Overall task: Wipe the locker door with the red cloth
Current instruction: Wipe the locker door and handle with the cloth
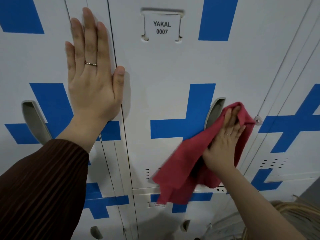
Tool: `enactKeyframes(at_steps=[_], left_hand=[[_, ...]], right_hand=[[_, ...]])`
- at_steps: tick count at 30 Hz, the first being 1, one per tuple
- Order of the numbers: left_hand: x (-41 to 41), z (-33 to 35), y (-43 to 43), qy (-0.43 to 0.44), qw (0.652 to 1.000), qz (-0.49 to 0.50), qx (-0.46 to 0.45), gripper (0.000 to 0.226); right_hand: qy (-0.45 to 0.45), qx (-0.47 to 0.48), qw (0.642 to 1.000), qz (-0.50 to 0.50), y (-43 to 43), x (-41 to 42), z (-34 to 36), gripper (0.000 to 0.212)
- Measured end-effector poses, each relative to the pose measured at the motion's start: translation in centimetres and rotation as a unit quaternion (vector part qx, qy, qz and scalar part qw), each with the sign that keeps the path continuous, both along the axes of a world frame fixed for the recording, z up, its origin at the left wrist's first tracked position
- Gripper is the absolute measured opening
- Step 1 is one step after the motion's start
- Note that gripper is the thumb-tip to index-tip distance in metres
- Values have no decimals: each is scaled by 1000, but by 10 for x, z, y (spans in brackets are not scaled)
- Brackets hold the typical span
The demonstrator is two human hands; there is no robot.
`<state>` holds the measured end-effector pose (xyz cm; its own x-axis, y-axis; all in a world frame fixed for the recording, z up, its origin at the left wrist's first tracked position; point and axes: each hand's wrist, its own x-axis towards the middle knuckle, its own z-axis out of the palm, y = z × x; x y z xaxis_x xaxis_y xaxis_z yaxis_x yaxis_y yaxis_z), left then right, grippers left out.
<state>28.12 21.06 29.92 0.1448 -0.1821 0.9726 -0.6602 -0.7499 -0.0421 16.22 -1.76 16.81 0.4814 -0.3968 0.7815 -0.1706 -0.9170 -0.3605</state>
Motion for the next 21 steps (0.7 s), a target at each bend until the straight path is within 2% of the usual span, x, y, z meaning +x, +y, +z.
enactKeyframes(at_steps=[5,10,11,15,17,19,21], left_hand=[[1,0,0,1,1000,1,1,61],[0,-1,0,0,1000,-5,-1,61],[0,-1,0,-1,1000,-5,-1,61],[1,-1,0,-1,1000,0,-2,61],[0,0,0,-1,1000,-2,-3,61],[0,-1,0,0,1000,-7,-4,61],[0,-1,0,0,1000,-10,-6,61]], right_hand=[[-45,-28,998,-19,17,11,67,90],[30,-177,984,21,8,5,58,84],[20,-173,985,9,1,4,60,84],[-58,-37,997,-34,13,13,74,92],[-19,-99,995,-4,21,13,63,98],[14,-175,984,11,11,6,55,92],[-14,-121,992,-18,0,3,59,83]])
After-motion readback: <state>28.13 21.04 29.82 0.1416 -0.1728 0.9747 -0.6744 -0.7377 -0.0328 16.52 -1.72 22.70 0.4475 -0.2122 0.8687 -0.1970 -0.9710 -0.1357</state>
